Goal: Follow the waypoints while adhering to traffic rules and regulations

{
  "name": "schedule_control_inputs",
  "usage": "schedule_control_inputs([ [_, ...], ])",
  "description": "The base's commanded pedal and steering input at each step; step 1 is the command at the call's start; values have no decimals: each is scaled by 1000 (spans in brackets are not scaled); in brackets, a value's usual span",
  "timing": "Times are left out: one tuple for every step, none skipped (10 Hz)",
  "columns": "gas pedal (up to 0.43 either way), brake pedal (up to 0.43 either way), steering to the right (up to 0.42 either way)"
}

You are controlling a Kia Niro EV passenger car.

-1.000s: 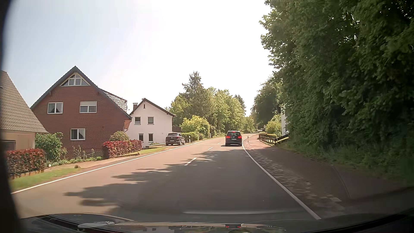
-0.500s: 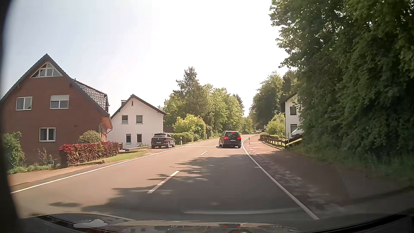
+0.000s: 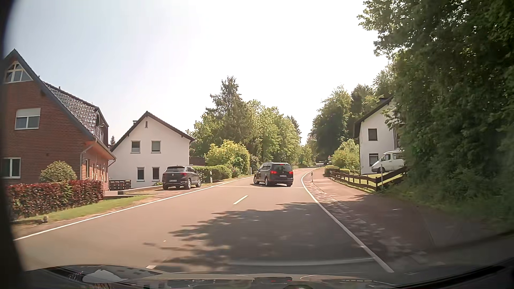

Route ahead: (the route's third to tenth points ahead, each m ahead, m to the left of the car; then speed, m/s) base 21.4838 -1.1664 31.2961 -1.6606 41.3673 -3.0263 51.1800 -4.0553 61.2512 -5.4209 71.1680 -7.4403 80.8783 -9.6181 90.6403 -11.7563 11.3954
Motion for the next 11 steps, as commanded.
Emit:
schedule_control_inputs([
  [268, 0, 8],
  [280, 0, 8],
  [280, 0, 8],
  [280, 0, 8],
  [287, 0, 8],
  [287, 0, 8],
  [299, 0, 8],
  [299, 0, 8],
  [311, 0, 8],
  [311, 0, 8],
  [311, 0, 8],
])
